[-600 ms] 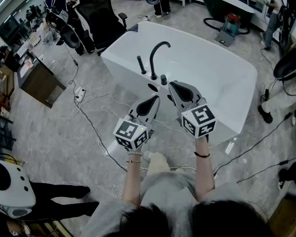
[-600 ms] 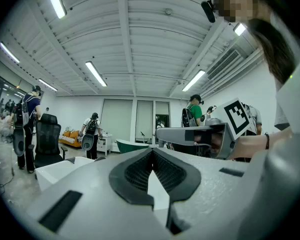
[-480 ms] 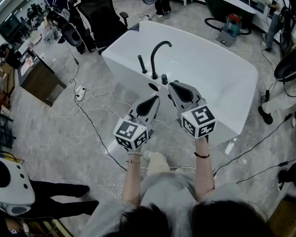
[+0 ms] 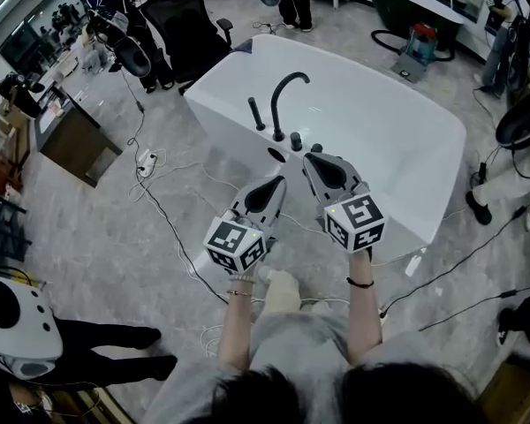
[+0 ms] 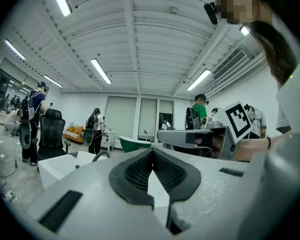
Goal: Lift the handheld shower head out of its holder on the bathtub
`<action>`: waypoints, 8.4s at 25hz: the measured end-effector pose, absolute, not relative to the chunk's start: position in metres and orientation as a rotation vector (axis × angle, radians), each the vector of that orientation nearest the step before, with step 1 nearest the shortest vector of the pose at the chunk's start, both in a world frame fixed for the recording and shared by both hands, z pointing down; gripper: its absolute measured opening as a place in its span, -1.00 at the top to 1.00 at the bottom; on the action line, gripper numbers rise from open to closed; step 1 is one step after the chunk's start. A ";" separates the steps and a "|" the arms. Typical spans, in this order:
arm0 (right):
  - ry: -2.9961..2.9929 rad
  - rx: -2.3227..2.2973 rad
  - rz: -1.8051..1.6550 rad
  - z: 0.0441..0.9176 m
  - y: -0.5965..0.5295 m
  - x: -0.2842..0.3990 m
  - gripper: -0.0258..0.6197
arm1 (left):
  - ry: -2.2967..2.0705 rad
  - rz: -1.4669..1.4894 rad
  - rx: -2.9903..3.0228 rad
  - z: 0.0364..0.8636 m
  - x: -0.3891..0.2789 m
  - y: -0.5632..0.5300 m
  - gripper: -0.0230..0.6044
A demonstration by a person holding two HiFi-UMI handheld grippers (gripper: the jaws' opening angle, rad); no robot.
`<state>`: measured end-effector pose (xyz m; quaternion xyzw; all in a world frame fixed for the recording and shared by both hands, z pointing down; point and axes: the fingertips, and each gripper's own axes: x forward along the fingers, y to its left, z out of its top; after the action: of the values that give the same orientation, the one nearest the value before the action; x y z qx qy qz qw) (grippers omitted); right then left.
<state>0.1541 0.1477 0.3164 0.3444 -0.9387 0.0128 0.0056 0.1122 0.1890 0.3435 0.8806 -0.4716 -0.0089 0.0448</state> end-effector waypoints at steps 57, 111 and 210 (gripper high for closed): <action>-2.964 0.770 0.063 0.325 -0.140 -0.053 0.92 | -1.699 -0.074 2.505 0.343 -0.085 -0.070 0.91; -2.617 1.206 0.579 0.542 -0.267 -0.095 0.80 | -1.202 0.116 2.393 0.531 -0.141 -0.224 0.91; -2.338 1.379 0.567 0.614 -0.303 -0.117 0.51 | -1.074 0.117 2.333 0.599 -0.154 -0.246 0.91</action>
<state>-0.1166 -0.3025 0.6144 0.4890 -0.8289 0.2009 0.1830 -0.1544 -0.2464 0.5988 0.8708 -0.4007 0.0437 0.2815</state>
